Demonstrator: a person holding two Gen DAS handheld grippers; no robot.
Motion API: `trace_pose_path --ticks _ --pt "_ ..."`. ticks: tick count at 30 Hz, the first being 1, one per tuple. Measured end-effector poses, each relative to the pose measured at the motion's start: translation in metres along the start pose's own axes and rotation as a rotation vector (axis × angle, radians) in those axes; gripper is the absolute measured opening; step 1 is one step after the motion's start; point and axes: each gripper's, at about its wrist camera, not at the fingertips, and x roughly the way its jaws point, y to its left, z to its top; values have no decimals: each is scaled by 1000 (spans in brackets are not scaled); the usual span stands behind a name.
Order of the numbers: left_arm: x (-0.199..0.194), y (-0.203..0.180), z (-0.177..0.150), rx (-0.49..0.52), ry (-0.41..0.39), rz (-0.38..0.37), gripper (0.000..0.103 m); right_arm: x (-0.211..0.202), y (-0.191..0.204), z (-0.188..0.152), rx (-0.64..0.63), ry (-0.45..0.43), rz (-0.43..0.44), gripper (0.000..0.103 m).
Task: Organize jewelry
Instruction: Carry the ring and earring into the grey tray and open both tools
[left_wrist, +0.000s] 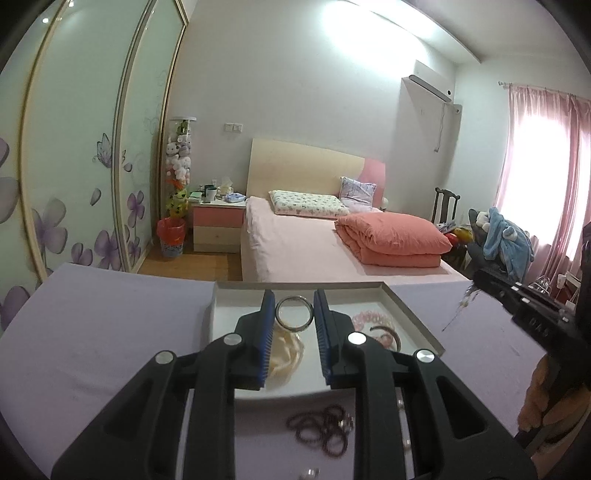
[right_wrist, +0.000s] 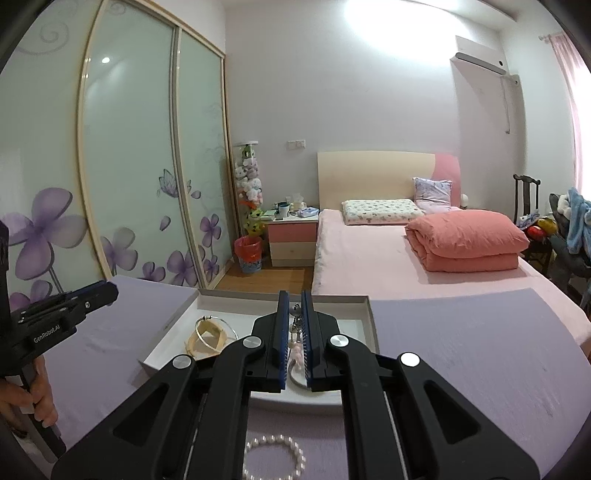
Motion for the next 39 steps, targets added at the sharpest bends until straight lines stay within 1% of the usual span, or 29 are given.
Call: trace_pose_path --ticks 9,13,17,20,22,23,24,35,36,37,39 --pt "56 2 6 -7 25 1 22 52 -10 -6 33 34 20 8" --pt "76 4 5 -9 40 4 22 70 -17 -11 54 58 34 8" --pt "91 5 0 -11 60 5 22 85 -15 -16 65 92 48 8" --pt "101 4 -6 -15 77 4 22 88 -16 -20 69 108 55 10" --pt "105 5 -8 -13 86 4 22 89 -18 -22 76 113 51 17" --pt "108 5 -7 -13 91 3 22 89 -19 -22 82 114 50 24" --pt "111 6 -8 -14 96 1 22 90 -20 -22 87 114 47 29" --pt "135 2 -23 -15 141 -5 22 93 -25 -21 96 117 55 29" --pt "136 2 -25 -18 141 -6 24 93 -25 -21 97 118 56 29" --pt "137 2 -25 -21 141 -7 29 93 -24 -21 97 118 56 29" --pt "137 2 -25 -27 134 -3 34 93 -25 -21 97 118 56 29"
